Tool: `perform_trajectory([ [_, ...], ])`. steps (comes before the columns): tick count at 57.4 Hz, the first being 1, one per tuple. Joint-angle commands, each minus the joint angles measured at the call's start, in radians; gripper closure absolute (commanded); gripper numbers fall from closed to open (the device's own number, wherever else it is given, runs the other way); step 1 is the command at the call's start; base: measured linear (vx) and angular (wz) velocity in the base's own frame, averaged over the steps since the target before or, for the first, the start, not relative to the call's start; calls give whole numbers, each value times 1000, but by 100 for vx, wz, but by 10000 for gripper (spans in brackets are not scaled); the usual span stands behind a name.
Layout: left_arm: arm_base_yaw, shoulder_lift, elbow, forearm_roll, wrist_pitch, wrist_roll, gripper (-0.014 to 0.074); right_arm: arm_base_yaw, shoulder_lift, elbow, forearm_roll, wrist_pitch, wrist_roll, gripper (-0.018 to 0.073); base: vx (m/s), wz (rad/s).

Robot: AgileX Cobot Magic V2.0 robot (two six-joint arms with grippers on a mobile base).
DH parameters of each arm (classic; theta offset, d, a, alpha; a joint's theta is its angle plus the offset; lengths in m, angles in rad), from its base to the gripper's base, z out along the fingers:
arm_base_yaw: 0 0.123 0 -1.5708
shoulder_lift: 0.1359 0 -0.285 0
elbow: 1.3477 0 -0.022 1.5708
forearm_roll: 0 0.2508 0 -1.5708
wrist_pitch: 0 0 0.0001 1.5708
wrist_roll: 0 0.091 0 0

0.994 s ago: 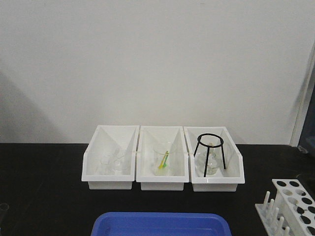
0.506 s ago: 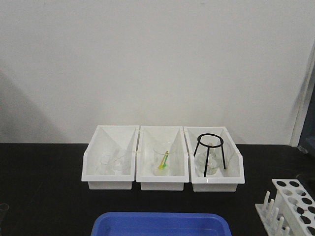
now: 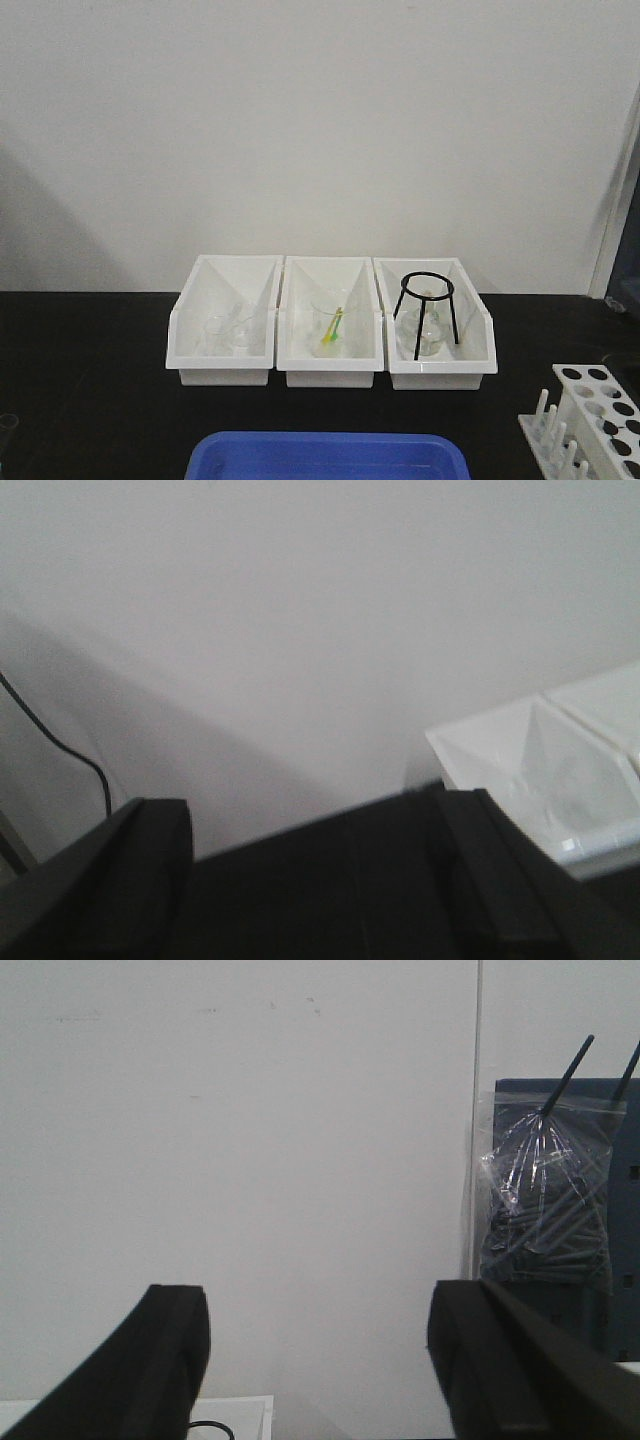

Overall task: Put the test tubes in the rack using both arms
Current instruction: 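Close the left gripper around the clear test tube in the beaker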

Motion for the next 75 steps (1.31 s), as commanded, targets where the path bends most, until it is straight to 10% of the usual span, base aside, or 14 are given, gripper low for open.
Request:
perform_trajectory([
  [1,-1,-5,60,0,-70,22,21,-4,-4,-36,-1,-69,-4,95,0,0],
  [21,-1,99,352,-3,-412,181,21,-4,-4,-36,-2,-64,-4,154,0,0],
  [75,3,688,172,-107,-763,292,21,-4,-4,-36,-5,-56,-5,154,0,0],
])
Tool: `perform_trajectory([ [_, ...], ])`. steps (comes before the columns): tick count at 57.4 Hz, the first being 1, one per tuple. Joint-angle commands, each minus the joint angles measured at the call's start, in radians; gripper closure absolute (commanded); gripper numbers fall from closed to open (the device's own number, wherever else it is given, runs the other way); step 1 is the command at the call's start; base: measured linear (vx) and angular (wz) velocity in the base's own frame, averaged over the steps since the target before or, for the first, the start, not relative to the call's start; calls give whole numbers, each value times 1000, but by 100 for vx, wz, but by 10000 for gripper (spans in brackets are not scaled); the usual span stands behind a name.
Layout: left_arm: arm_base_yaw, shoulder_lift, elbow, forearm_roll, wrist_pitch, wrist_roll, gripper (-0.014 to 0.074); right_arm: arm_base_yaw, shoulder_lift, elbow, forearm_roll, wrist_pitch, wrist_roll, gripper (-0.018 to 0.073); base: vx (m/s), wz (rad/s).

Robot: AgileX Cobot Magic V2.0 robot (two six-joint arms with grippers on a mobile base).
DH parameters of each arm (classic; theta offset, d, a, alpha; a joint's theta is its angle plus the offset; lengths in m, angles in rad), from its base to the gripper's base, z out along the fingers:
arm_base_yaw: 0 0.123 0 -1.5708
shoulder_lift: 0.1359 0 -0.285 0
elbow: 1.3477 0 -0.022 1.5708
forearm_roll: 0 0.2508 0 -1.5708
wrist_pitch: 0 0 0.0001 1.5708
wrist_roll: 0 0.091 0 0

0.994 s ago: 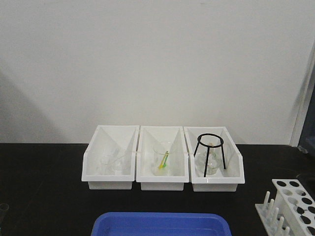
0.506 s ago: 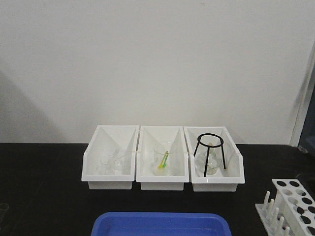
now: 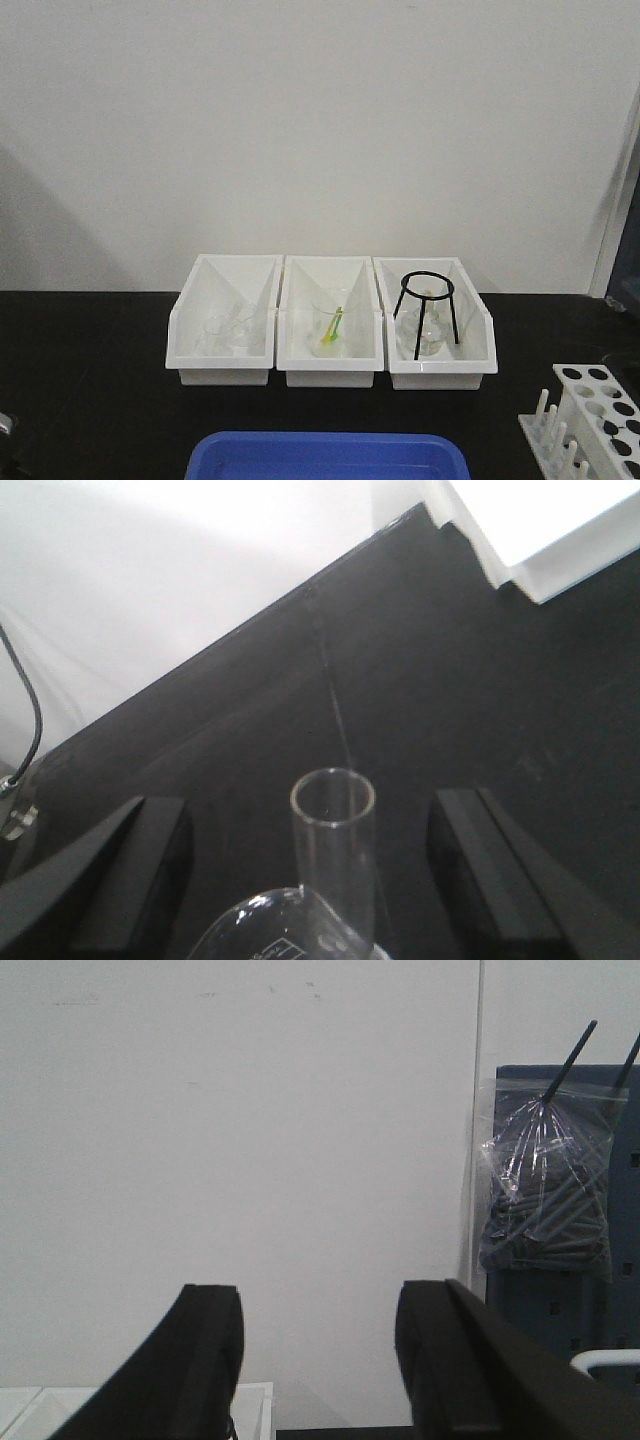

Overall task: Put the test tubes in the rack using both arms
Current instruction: 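Close the left gripper around the clear test tube in the beaker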

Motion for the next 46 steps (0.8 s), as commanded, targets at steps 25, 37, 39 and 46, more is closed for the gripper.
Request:
perform_trajectory([
  [25,3,109,-88,-17,-167,50,26,-4,4,-36,-5,-72,-8,154,0,0],
  [37,3,109,-88,-32,-177,75,78,-4,15,-36,-5,-69,-8,154,0,0],
  [39,3,109,-88,-39,-183,78,96,-4,15,-36,-5,-69,-8,154,0,0],
  [46,3,109,-88,-77,-210,78,188,-4,15,-36,-5,-69,-8,154,0,0],
])
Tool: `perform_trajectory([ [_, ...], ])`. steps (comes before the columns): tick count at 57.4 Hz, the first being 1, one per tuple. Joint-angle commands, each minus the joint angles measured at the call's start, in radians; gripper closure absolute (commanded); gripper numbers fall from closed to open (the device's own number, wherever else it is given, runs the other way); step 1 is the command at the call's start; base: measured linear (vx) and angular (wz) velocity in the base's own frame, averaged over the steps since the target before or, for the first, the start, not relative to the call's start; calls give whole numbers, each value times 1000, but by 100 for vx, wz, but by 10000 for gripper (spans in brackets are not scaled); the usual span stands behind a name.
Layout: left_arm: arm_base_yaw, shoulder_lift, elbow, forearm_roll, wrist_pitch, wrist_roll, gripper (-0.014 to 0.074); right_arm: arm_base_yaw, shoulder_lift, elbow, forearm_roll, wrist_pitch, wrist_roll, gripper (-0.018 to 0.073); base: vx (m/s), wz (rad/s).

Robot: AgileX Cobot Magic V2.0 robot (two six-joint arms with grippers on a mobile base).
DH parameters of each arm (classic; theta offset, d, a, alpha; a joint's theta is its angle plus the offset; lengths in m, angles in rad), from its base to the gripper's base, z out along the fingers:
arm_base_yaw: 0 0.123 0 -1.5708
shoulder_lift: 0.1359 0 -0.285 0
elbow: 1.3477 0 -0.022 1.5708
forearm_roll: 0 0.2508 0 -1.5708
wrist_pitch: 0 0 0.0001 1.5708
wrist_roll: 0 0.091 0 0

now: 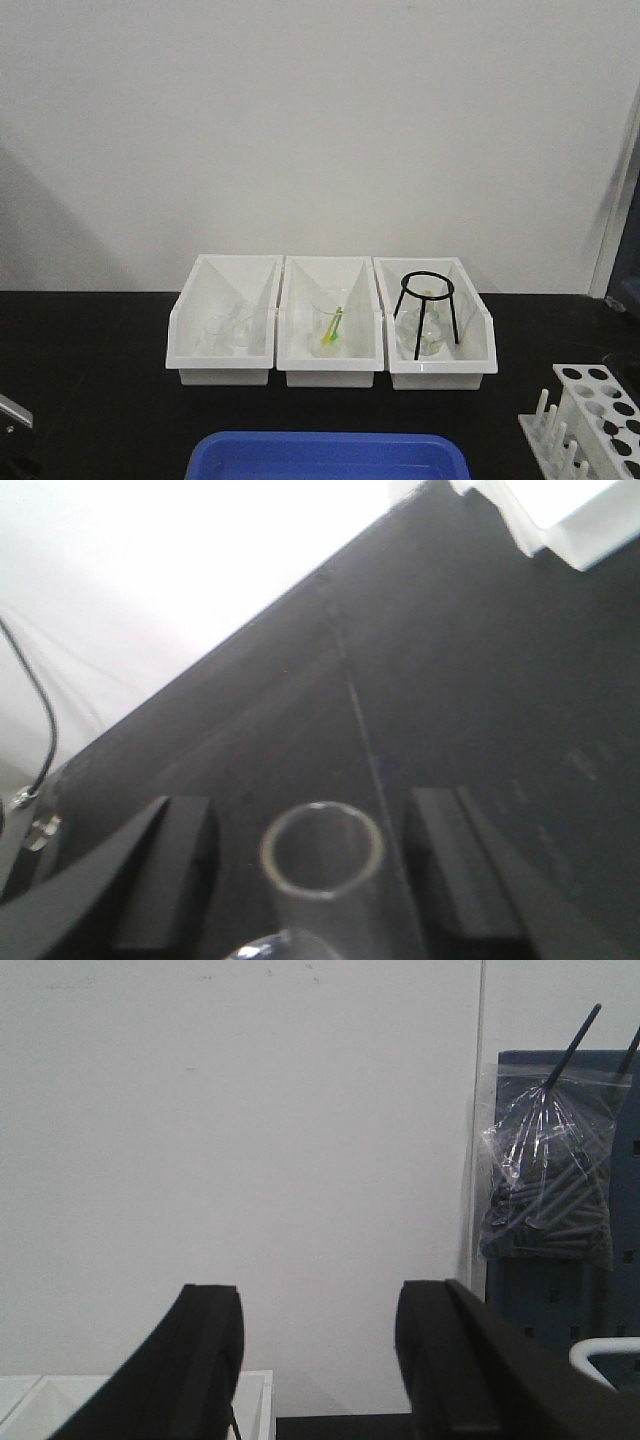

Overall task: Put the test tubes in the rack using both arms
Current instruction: 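Close the left gripper around the clear test tube in the beaker, then lift the test tube out of the beaker with the left gripper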

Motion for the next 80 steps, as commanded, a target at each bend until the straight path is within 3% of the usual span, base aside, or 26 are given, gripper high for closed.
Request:
perform_trajectory([
  [1,3,-29,-27,-28,-107,0,202,-4,4,-36,-5,-79,-8,154,0,0],
  [22,3,-29,-27,-26,-118,-6,620,-4,4,-36,-5,-66,-7,154,0,0],
  [45,3,-45,-27,-26,-152,-5,619,-4,4,-36,-5,-47,-6,154,0,0],
  [80,2,-297,-27,-26,-5,-12,619,-4,4,-36,-5,-33,-6,154,0,0],
])
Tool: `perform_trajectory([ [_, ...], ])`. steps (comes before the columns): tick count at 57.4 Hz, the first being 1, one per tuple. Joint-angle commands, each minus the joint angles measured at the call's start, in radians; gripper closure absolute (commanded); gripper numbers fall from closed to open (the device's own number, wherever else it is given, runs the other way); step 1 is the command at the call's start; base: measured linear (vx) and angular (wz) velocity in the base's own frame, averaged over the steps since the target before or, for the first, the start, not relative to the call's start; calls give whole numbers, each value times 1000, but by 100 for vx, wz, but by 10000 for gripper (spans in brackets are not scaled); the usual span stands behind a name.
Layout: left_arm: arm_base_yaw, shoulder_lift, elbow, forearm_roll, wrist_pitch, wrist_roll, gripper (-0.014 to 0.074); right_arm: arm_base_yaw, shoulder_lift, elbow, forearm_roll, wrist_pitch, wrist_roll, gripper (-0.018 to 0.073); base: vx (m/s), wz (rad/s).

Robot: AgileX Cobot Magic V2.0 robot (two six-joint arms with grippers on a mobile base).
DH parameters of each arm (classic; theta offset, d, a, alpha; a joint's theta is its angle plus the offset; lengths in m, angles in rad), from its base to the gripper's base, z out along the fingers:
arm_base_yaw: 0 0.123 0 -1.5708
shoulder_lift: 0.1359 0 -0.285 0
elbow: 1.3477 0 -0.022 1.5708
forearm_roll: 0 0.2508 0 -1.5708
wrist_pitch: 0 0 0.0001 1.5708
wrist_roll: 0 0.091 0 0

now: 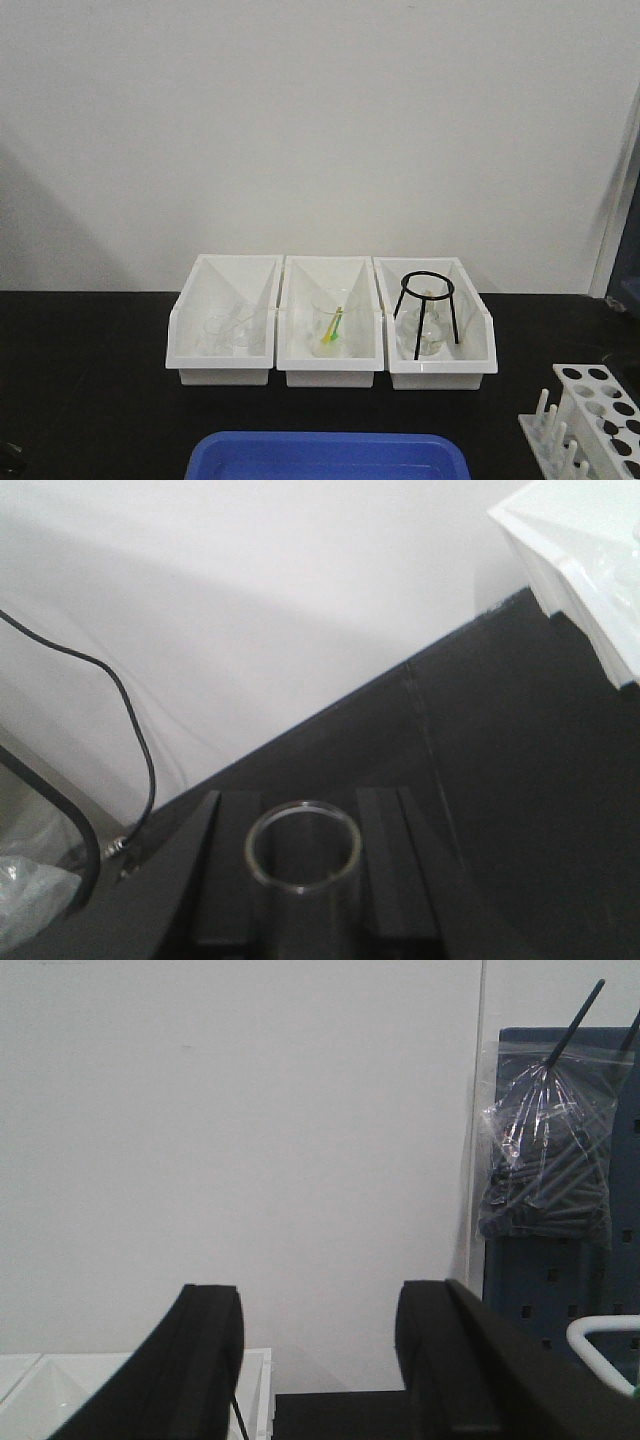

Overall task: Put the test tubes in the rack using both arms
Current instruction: 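Lift the test tube out of the beaker with the left gripper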

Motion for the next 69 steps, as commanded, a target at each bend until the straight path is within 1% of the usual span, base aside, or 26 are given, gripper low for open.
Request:
perform_trajectory([
  [1,2,-80,-25,0,-63,-13,619,-4,4,-36,-5,-68,-6,154,0,0],
  [6,2,-133,-29,1,-55,-15,619,-4,4,-36,-5,-59,-6,154,0,0],
  [8,2,-148,-37,1,-28,-15,619,-4,4,-36,-5,-56,-6,154,0,0],
  [12,2,-175,-65,0,49,-15,619,-4,4,-36,-5,-54,-6,154,0,0],
  [17,2,-196,-120,0,176,-25,619,-4,4,-36,-5,-54,-6,154,0,0],
  [26,-1,-202,-227,2,375,-100,619,-4,4,-36,-5,-54,-6,154,0,0],
  [32,-16,-202,-281,11,456,-145,619,-4,4,-36,-5,-54,-6,154,0,0],
  [35,-27,-202,-303,11,482,-149,619,-4,4,-36,-5,-54,-6,154,0,0],
  [42,-76,-202,-338,11,532,-149,619,-4,4,-36,-5,-54,-6,154,0,0],
  [52,-168,-202,-359,11,544,-154,619,-4,4,-36,-5,-54,-6,154,0,0],
  [63,-281,-202,-362,10,542,-210,619,-4,4,-36,-5,-46,-6,154,0,0],
  [69,-338,-202,-362,9,539,-270,619,-4,4,-36,-5,-30,-6,154,0,0],
])
